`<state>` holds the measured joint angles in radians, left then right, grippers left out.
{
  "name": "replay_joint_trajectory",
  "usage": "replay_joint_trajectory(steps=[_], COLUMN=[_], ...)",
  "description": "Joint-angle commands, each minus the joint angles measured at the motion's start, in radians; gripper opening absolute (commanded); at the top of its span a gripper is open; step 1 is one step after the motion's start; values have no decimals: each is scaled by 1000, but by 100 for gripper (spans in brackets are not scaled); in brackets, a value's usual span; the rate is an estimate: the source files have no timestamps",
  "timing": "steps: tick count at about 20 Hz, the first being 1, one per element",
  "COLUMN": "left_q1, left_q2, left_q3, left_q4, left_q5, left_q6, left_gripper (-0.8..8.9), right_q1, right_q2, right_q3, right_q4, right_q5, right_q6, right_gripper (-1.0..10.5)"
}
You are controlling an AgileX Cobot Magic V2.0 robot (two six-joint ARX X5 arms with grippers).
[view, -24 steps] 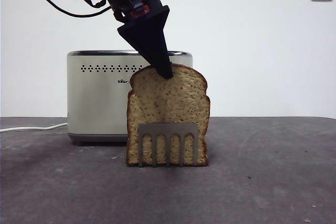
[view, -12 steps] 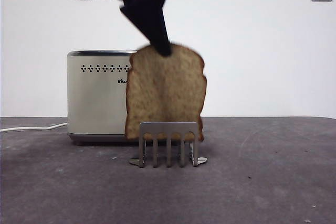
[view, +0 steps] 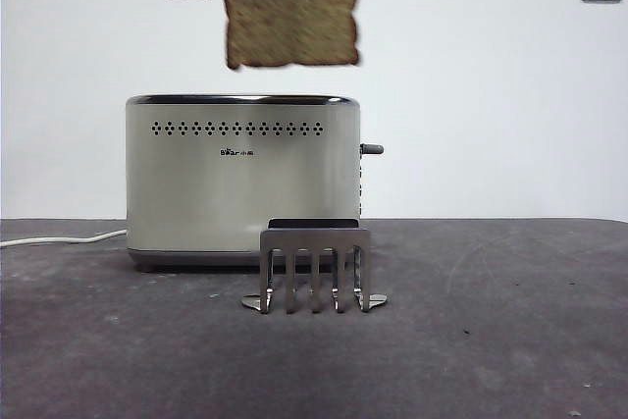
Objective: Pick up a slice of bread from the rack,put the bread on the toaster,press the button
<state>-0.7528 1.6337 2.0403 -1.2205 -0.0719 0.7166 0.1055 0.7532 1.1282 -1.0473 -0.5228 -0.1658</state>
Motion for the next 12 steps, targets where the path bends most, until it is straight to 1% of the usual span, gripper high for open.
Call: replay_joint_trajectory(steps=[1,2,6,7,10,12], left_q1=[27,48,143,161,220,238], left_q2=[-1,-1,-1,-1,2,11], left_q3=[14,14,14,14,14,14], left_q4=[4,14,82,102,128,128], left_q5=[-75,-84,-70,-45,77,105], left_q6=[50,52,76,89,164,233], left_gripper=[-9,-9,-9,-9,-9,-9], right_q1=[3,3,3,3,3,3], right_q2=[0,0,8,12,39,61], right_q3=[0,0,0,0,0,0], right_q4=[5,5,3,3,4,4], right_q5=[1,1,2,2,2,1], right_q6=[-8,-8,-8,-8,-13,-16], right_gripper=[-12,-12,-12,-12,-12,-12])
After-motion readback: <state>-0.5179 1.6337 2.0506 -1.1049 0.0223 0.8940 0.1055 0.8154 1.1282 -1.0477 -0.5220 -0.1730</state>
